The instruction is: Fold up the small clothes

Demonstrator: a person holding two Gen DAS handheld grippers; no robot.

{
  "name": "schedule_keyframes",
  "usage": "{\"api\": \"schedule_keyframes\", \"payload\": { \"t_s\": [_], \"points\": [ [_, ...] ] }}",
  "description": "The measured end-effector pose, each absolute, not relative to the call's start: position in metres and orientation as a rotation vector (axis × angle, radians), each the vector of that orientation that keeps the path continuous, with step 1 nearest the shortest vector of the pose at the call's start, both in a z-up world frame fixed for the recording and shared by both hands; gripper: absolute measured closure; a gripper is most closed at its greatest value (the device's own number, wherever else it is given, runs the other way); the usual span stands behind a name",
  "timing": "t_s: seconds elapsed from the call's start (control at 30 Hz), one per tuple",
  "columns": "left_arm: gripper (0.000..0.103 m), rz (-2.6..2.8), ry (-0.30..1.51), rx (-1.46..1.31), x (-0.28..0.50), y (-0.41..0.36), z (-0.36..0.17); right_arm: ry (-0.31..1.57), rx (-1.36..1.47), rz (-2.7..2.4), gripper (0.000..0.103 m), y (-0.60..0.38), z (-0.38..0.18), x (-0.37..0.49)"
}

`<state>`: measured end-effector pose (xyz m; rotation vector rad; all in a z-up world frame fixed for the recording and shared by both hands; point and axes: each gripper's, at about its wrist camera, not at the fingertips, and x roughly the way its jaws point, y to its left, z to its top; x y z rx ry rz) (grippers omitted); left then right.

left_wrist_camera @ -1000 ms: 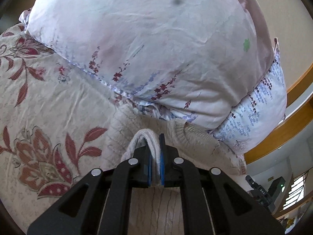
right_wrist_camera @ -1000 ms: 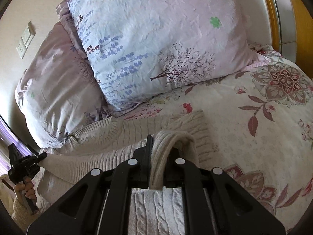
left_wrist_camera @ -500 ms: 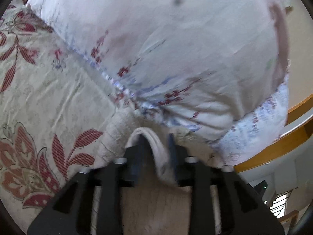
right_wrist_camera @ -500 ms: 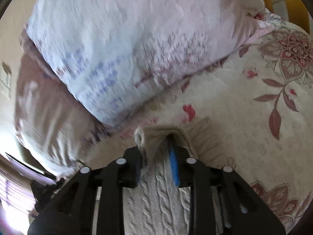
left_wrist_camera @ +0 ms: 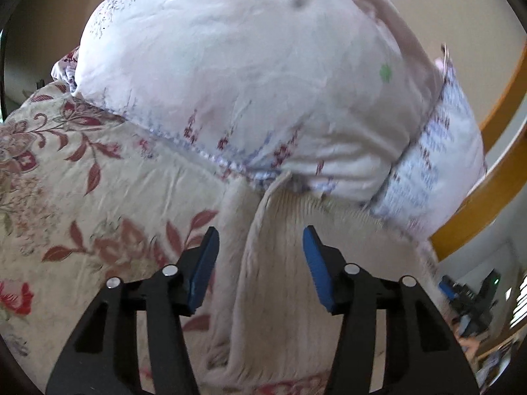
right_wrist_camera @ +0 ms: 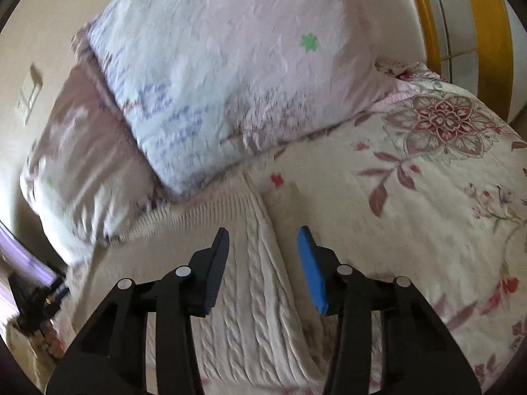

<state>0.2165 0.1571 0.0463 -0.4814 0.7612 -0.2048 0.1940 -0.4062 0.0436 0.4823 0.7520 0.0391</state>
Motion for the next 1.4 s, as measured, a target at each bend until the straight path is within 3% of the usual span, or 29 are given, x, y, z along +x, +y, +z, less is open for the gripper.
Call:
{"api": "schedule_keyframes", "payload": {
  "t_s": [0.37,0.5,0.53,0.63,1.03,1.4],
  "points": [
    [0.068,-0.189,0.854,-0.395,0.203,0.145,0.019,0.867,0.366,0.040,0.058,-0.388,0.019,0.188],
    [0.081,-0.173,0.863,-0.363,0.204,0.139,0.014,0.875,0.308,0.029,0.078,-0.380,0.016,0.190],
    [0.088,-0.176,0.862,-0.361,0.203,0.139,0.014,0.870,0.294,0.031,0.085,-0.379,0.016,0.189],
    [0.095,-0.191,0.854,-0.373,0.201,0.140,0.016,0.852,0.286,0.033,0.091,-0.379,0.020,0.187],
    [0.096,-0.240,0.838,-0.397,0.186,0.149,0.025,0.811,0.314,0.036,0.094,-0.380,0.037,0.166],
    [0.092,-0.222,0.871,-0.399,0.186,0.150,0.005,0.903,0.274,-0.038,0.094,-0.375,0.014,0.169]
  ]
}}
